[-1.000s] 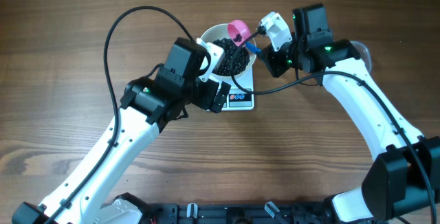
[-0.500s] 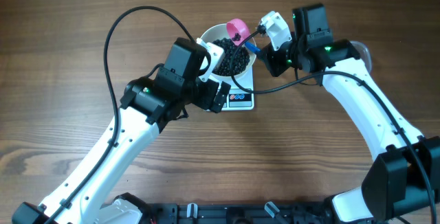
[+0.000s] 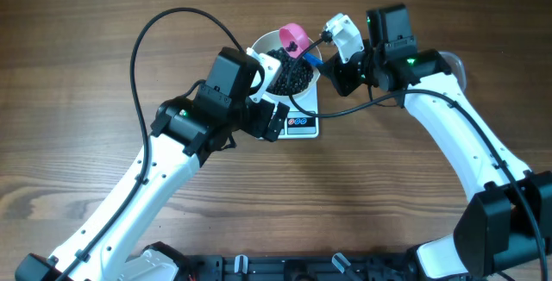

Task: Scoop item into bowl and weigh 150g on scale

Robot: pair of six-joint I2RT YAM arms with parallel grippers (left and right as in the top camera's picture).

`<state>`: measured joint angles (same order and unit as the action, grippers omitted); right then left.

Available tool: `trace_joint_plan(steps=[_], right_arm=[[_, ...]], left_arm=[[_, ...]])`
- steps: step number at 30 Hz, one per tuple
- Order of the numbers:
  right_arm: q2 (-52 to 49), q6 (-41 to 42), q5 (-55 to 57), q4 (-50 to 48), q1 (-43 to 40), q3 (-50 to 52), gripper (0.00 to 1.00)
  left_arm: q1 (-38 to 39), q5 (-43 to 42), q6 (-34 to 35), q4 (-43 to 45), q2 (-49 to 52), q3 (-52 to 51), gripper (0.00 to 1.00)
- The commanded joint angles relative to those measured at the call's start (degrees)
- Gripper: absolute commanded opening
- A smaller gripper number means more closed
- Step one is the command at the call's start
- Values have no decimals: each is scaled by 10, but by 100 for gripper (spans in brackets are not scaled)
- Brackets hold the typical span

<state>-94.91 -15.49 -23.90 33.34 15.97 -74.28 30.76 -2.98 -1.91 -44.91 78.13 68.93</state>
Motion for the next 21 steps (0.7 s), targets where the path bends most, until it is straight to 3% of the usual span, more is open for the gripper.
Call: trace_joint_plan(steps=[1,18,21], right_arm=[[11,-10,-30,1,3,-5,4],[33,-10,-30,-16,2,-5,4],[34,-22,23,-13,3,-5,4]], left_arm=[[2,-8,-9,1,4,-3,100],[2,-9,-9,1,4,-4,100],[2,-9,-9,1,4,-3,100]])
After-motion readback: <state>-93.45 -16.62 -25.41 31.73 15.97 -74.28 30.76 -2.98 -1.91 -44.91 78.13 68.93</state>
